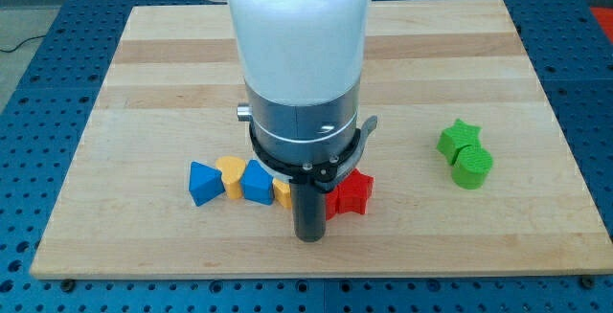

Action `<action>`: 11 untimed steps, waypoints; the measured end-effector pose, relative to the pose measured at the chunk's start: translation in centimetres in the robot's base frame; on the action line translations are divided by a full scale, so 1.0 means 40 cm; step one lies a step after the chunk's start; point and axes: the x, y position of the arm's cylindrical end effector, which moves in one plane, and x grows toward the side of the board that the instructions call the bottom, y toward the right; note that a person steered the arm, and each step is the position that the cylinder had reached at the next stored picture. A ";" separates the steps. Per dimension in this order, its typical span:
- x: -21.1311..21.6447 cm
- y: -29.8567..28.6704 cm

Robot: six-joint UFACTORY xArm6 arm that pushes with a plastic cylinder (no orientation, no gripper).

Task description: Push the blue cube towards the center of the board

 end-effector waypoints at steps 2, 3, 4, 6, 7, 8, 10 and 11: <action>0.000 -0.085; -0.003 -0.108; -0.019 -0.145; -0.122 -0.147; -0.169 -0.129; -0.245 -0.128; -0.322 -0.140; -0.322 -0.236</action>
